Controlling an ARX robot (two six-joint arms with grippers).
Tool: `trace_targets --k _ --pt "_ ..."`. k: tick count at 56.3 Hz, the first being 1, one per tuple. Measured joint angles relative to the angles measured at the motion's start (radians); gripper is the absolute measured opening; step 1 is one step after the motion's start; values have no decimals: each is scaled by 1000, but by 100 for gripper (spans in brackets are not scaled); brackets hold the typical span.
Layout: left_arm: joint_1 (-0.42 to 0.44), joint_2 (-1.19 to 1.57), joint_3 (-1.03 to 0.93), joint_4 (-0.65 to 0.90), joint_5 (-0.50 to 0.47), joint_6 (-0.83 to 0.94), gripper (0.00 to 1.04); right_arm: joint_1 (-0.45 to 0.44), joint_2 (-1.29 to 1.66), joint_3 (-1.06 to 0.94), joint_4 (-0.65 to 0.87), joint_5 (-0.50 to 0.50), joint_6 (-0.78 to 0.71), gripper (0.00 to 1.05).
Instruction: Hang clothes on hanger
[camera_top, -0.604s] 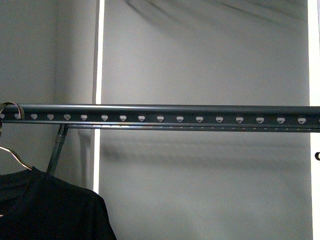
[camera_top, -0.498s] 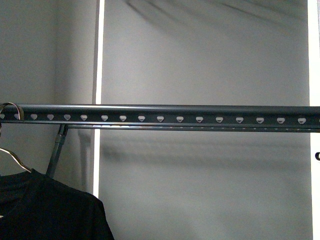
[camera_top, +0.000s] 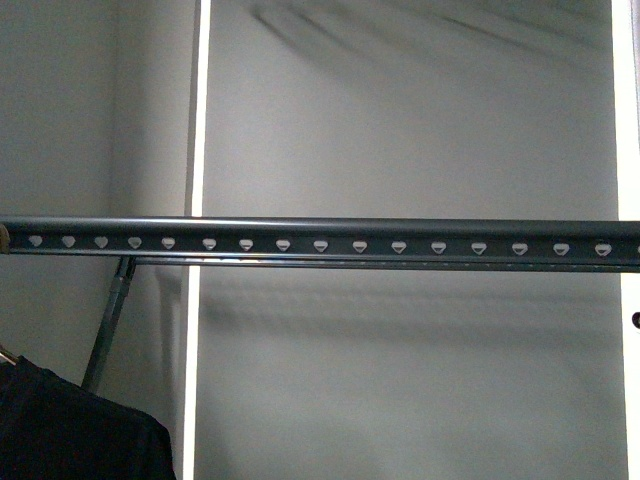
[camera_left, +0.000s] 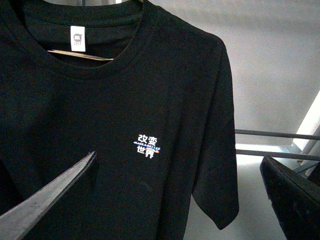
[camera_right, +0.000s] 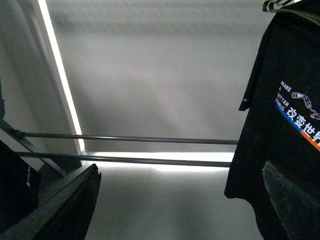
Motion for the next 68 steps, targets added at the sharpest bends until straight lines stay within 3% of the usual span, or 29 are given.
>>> trace_targets --k 3,5,7,8,12,18,27,33,46,65,68 --pt "42 29 11 -27 141 55 98 0 0 0 0 0 0 97" --pt "86 98 26 -17 301 138 98 0 0 0 0 2 0 97" --pt "97 201 44 51 413 237 98 0 0 0 0 -2 0 97" --pt "91 243 54 91 422 263 98 0 0 0 0 0 0 97" --pt "59 381 109 222 372 302 98 1 0 0 0 1 0 97" --pt "11 636 272 386 206 232 98 1 0 0 0 2 0 97" --pt "-18 992 564 301 0 -166 98 1 0 0 0 2 0 97" --pt "-23 1150 700 190 -56 -423 98 1 0 0 0 2 0 97" --pt "-45 1351 863 190 -121 -797 98 1 0 0 0 2 0 97" --pt "-60 1549 1020 201 -227 -895 98 1 0 0 0 2 0 97" --pt "-60 1585 1047 197 -259 -893 90 1 0 0 0 2 0 97"
